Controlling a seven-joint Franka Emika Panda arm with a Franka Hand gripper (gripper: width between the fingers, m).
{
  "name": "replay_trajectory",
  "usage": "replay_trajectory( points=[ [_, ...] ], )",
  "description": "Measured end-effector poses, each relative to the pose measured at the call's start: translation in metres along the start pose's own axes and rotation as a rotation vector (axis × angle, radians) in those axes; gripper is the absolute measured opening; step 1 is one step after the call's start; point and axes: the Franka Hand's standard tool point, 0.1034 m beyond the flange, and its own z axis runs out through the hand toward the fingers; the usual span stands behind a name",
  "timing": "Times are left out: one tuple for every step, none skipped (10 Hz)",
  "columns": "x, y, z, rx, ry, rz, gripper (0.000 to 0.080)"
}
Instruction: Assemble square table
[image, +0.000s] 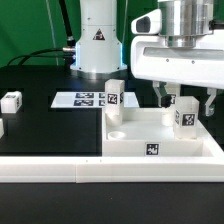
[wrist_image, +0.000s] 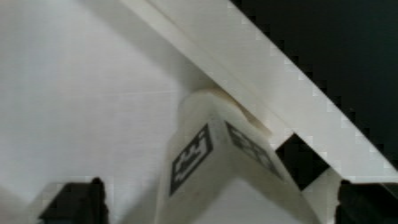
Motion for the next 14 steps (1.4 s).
replay_trajectory(
  points=[
    [-0.0007, -0.0011, 0.0, -0.004, 0.002, -0.081, 0.0649],
    [-0.0015, -0.002, 0.0, -0.008, 0.005, -0.161, 0.0649],
    [-0.0011, -0.0016, 0.0, -0.01, 0.006, -0.233, 0.0649],
    [0.0003, -0.0005, 0.0, -0.012, 0.007, -0.306, 0.0649],
    [0.0012, 0.0002, -0.0001, -0.013, 0.007, -0.378, 0.0649],
    [0.0013, 0.0002, -0.0001, -0.013, 0.007, -0.439, 0.0649],
    [0.0013, 0.0001, -0.0001, -0.014, 0.007, -0.474, 0.0649],
    [0.0019, -0.0006, -0.0007, -0.02, 0.011, -0.553, 0.0649],
    [0.0026, -0.0015, -0.0014, -0.02, 0.013, -0.607, 0.0649],
    [0.003, -0.0019, -0.0017, -0.02, 0.014, -0.643, 0.0649],
    [0.0032, -0.0017, -0.0017, -0.02, 0.014, -0.644, 0.0618],
    [0.0032, -0.0016, -0.0016, -0.02, 0.014, -0.642, 0.0485],
    [0.0032, -0.0016, -0.0017, -0.02, 0.014, -0.642, 0.0485],
    [0.0033, -0.0016, -0.0017, -0.02, 0.015, -0.642, 0.0302]
  ],
)
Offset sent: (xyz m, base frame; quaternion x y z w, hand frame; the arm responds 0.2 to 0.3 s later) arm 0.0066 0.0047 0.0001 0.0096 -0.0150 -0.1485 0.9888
